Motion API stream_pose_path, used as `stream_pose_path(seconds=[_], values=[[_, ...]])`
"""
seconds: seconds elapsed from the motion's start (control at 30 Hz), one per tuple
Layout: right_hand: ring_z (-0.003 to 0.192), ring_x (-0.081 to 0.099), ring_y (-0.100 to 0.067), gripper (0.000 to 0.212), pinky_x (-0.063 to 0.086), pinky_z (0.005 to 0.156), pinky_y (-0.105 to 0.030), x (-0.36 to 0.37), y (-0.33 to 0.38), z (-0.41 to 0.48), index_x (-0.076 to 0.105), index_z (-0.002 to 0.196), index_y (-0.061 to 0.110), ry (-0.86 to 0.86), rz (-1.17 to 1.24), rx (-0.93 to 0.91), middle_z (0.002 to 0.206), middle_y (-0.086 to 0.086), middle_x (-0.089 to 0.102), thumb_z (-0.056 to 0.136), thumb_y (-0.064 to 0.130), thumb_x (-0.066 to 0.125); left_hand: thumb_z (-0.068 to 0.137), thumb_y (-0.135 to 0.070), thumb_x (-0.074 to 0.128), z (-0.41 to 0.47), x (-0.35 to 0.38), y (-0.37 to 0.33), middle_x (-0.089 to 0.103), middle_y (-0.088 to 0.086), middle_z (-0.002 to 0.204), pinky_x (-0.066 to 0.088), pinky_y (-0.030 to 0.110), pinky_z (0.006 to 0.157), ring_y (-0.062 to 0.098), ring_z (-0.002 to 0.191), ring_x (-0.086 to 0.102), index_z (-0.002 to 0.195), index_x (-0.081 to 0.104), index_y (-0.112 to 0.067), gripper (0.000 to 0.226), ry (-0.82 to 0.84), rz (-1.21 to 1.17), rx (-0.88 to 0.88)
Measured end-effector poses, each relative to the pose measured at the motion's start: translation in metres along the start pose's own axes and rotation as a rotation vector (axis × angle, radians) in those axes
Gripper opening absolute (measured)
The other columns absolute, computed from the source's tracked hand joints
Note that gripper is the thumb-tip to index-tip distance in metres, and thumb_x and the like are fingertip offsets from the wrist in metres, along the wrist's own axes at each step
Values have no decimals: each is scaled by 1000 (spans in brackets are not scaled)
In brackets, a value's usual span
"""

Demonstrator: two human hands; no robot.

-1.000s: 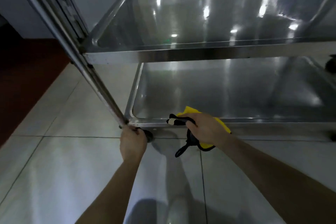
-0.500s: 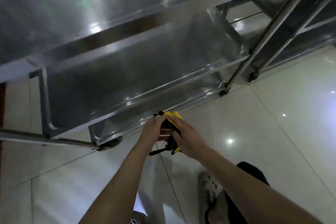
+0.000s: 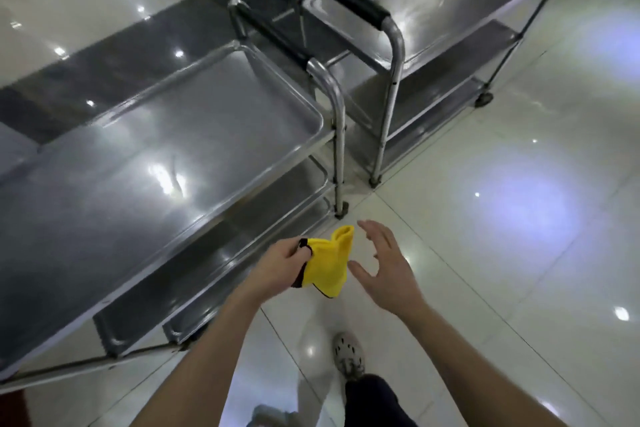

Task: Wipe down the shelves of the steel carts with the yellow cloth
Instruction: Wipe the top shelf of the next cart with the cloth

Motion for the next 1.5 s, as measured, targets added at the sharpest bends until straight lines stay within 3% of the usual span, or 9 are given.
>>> stream_pose_path(seconds=[0.1,0.23,0.33,0.53,0.67,0.77,1.03,1.33,1.5], values=[[147,37,-5,95,35,120,-34,-48,6,22,21,170,35,138,81,77,167,14,36,95,34,80,88,-32,55,5,1,-61,69,-9,70,56,36,62,13,66,67,83,77,-29,23,43,-54,34],[110,69,-27,34,57,92,-43,-115,12,50,70,123,20,35,276,173,115,-6,73,93,28,84,73,-36,65,26,-7,-121,73,-4,81,56,31,63,16,73,70,90,75,-34,21,8,-181,56],[92,68,-29,30,59,81,-49,-159,14,62,68,99,18,-120,266,179,97,-9,70,91,41,85,74,-45,79,53,0,-146,71,-5,104,56,32,77,16,93,72,119,59,-29,52,16,-116,97],[93,63,-14,34,56,78,-35,-231,12,99,60,105,29,-256,130,107,99,6,66,94,57,75,106,-34,68,111,17,-212,67,-1,117,61,47,94,23,107,70,137,39,-38,43,-198,95,302],[91,65,-15,35,60,78,-37,-270,-12,147,55,110,30,-225,43,128,99,3,66,98,60,66,105,-34,70,159,27,-260,69,-9,102,56,27,74,2,86,69,128,34,-41,43,-273,87,423],[89,64,-13,33,57,74,-33,-299,-29,198,54,113,30,-268,33,116,97,4,66,100,59,65,106,-37,68,211,28,-289,67,-7,105,59,41,78,14,89,70,124,35,-35,37,-299,131,469],[93,65,-25,57,59,81,-46,-341,-58,334,34,145,30,-185,97,213,104,-6,66,98,20,65,109,-41,60,339,22,-343,61,-12,101,43,29,66,6,85,60,112,39,-48,22,-351,224,382],[85,62,-24,30,52,72,-44,-377,-46,442,44,114,40,-113,-39,31,94,0,60,103,16,59,106,-19,66,411,-7,-389,55,-6,69,41,19,52,6,56,54,94,63,-38,23,-296,269,252],[67,53,-8,21,37,62,-32,-376,-34,536,58,110,31,-69,-57,-63,75,10,53,101,12,58,105,-19,69,446,-38,-408,65,-5,89,41,16,63,5,70,56,105,73,-27,9,-464,295,188]])
Point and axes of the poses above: each hand's wrist, its own z-axis towards the middle knuckle, its own x-axis out of the palm, y = z × x, the point moved 7 cm from there along z, towards the middle knuckle
